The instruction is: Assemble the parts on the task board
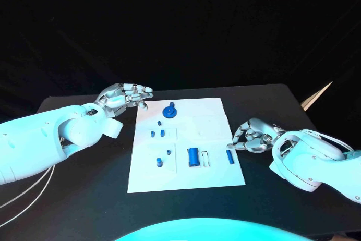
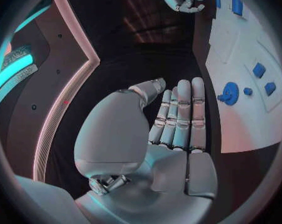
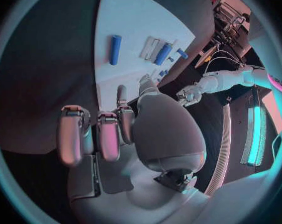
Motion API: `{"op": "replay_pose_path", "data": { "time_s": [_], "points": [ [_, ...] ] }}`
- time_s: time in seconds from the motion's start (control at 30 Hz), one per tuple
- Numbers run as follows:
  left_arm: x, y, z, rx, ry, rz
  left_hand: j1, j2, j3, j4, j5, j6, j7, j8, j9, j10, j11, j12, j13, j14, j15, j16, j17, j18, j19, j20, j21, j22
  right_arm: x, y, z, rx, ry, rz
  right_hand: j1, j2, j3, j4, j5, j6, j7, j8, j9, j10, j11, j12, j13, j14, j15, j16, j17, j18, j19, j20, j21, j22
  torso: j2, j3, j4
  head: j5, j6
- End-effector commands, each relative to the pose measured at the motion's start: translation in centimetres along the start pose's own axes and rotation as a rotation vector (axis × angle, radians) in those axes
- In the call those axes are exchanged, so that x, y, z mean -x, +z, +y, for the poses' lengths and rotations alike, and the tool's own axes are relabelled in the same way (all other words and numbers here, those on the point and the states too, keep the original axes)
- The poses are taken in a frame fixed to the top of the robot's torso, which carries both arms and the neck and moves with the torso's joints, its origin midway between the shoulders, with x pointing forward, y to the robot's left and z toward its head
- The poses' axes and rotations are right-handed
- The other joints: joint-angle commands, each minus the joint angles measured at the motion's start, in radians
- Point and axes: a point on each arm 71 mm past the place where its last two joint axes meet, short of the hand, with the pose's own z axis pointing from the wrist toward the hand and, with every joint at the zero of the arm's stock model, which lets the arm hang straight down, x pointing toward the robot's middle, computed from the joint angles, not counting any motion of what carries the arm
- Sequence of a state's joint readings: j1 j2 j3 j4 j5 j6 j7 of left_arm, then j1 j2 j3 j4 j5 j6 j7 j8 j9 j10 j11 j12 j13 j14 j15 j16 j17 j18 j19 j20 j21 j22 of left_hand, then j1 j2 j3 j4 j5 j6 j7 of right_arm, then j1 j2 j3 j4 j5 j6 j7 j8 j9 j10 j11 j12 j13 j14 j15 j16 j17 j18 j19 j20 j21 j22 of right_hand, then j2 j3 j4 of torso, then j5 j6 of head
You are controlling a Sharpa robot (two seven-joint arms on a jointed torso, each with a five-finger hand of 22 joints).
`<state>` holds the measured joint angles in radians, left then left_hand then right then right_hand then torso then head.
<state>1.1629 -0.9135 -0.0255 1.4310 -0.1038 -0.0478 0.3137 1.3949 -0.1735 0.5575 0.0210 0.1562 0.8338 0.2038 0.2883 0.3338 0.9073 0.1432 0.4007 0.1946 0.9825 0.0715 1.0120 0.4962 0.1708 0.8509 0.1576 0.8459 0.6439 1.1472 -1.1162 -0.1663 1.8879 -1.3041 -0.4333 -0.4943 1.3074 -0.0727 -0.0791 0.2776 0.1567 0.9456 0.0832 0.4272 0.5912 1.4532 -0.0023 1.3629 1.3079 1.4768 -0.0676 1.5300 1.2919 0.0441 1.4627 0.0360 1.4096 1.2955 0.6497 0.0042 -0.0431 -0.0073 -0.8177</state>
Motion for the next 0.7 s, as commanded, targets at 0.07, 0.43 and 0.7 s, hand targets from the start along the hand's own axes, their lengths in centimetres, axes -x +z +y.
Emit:
{"op": "replay_pose_path", "data": {
  "time_s": [0.07, 0.43, 0.7],
  "points": [
    [-0.2, 0.1, -0.1, -0.005, -0.003, 0.006, -0.010, 0.011, -0.022, 0.018, -0.001, -0.011, 0.005, 0.020, -0.011, -0.017, 0.005, 0.006, -0.010, -0.005, 0.001, -0.012, -0.012, 0.013, 0.016, 0.008, -0.012, -0.011, -0.4, -0.2, -0.7, -0.017, -0.033, 0.009, 0.034, -0.006, 0.043, 0.006, -0.007, 0.006, 0.000, -0.007, -0.005, 0.004, 0.009, -0.008, 0.111, 0.079, 0.008, 0.010, 0.210, -0.016, 0.074, 0.007, 0.005, 0.237, 0.001, 0.0007, 0.0002, -0.005, 0.002],
    [-0.2, 0.1, -0.1, -0.003, -0.004, 0.009, -0.010, 0.011, -0.022, 0.018, -0.001, -0.011, 0.005, 0.020, -0.011, -0.017, 0.005, 0.006, -0.010, -0.005, 0.001, -0.012, -0.012, 0.013, 0.016, 0.008, -0.012, -0.011, -2.1, 0.1, -1.2, -0.047, -0.059, 0.047, 0.035, -0.007, 0.046, 0.008, -0.007, 0.015, -0.003, -0.005, -0.004, 0.005, 0.007, -0.007, 0.113, 0.080, 0.007, 0.011, 0.212, -0.016, 0.074, 0.007, 0.007, 0.238, 0.002, 0.0005, 0.0031, -0.006, -0.003],
    [-0.2, 0.1, -0.1, -0.003, -0.004, 0.008, -0.010, 0.011, -0.022, 0.018, -0.001, -0.011, 0.005, 0.020, -0.011, -0.017, 0.005, 0.006, -0.010, -0.005, 0.001, -0.012, -0.012, 0.013, 0.016, 0.008, -0.012, -0.011, -3.3, 0.5, -1.5, -0.069, -0.070, 0.081, 0.031, -0.007, 0.047, 0.011, -0.008, 0.020, -0.004, -0.004, -0.004, 0.006, 0.006, -0.007, 0.113, 0.080, 0.006, 0.010, 0.211, -0.016, 0.074, 0.007, 0.007, 0.238, 0.002, 0.0003, 0.0027, -0.002, -0.006]
  ]
}}
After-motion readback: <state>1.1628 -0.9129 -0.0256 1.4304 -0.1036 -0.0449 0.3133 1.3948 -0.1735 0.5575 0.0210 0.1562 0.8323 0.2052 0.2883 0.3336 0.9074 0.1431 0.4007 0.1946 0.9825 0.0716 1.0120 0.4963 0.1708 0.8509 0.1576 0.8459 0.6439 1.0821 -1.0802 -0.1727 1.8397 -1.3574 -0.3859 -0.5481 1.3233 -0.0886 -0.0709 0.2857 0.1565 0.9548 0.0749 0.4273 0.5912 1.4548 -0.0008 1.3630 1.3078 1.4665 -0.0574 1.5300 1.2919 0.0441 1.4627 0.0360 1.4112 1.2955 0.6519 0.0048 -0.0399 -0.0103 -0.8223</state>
